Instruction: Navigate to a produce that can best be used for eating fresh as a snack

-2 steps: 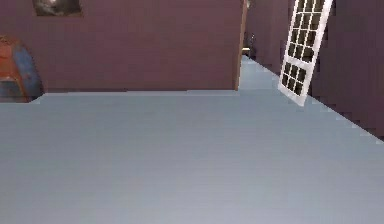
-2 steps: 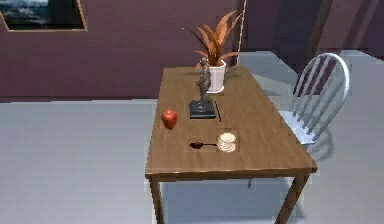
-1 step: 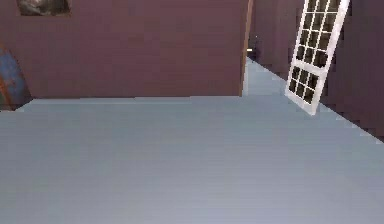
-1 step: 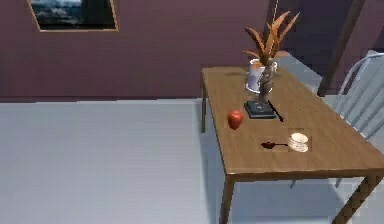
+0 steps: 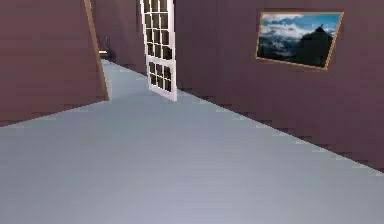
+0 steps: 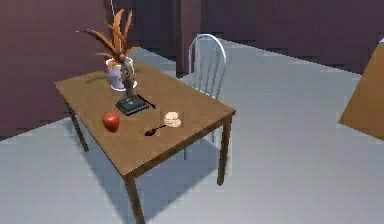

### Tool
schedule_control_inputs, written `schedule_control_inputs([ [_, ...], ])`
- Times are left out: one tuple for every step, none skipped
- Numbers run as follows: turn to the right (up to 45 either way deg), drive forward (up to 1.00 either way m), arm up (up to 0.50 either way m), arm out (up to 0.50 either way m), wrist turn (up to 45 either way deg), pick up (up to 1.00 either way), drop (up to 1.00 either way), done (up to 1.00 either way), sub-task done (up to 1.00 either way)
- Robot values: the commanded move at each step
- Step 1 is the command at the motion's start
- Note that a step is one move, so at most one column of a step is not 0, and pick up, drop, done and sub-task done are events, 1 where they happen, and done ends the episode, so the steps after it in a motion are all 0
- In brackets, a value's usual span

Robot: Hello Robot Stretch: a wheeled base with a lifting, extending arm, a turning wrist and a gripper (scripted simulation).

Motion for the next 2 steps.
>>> schedule_control_inputs([
  [0.0, 0.50, 0.00, 0.00, 0.0, 0.00, 0.00, 0.00, 0.00],
  [45.0, 0.00, 0.00, 0.00, 0.0, 0.00, 0.00, 0.00, 0.00],
])
